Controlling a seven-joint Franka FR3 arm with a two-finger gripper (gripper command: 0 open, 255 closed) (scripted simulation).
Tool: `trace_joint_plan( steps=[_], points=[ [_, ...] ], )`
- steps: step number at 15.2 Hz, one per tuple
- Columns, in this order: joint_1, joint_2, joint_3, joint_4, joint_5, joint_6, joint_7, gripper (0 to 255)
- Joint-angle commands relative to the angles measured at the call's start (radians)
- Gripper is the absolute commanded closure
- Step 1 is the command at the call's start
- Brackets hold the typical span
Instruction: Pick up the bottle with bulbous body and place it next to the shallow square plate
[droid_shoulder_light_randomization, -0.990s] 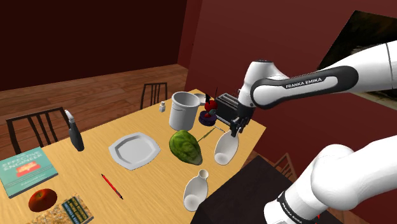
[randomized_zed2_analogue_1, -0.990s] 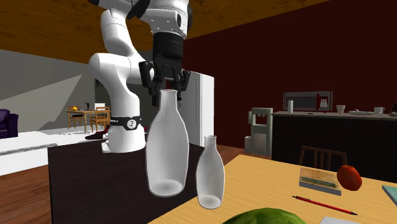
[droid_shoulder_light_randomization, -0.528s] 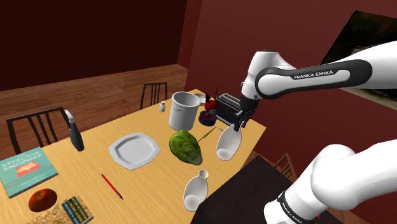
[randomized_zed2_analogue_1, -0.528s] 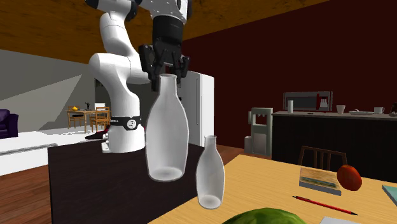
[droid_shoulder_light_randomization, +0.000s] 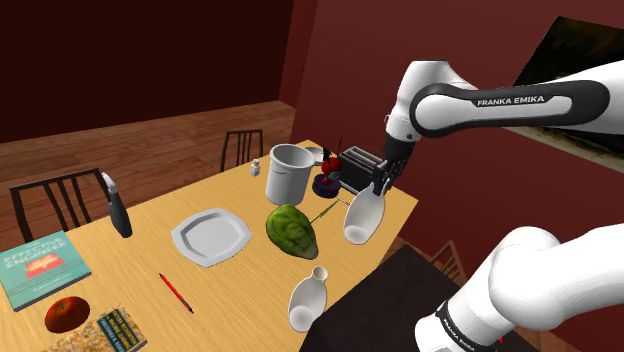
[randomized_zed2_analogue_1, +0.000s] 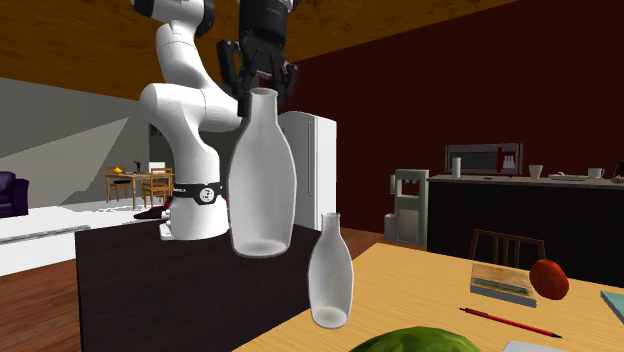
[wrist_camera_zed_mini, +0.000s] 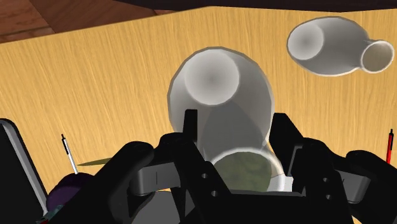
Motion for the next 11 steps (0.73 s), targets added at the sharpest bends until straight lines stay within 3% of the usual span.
trace_joint_plan(
  steps=[1,11],
  points=[
    [0.000,-0.009,0.001,0.025,0.001,-0.034,-0.002,255],
    [0.002,-0.034,0.009,0.143,0.008,-0.176,-0.007,255]
  ],
)
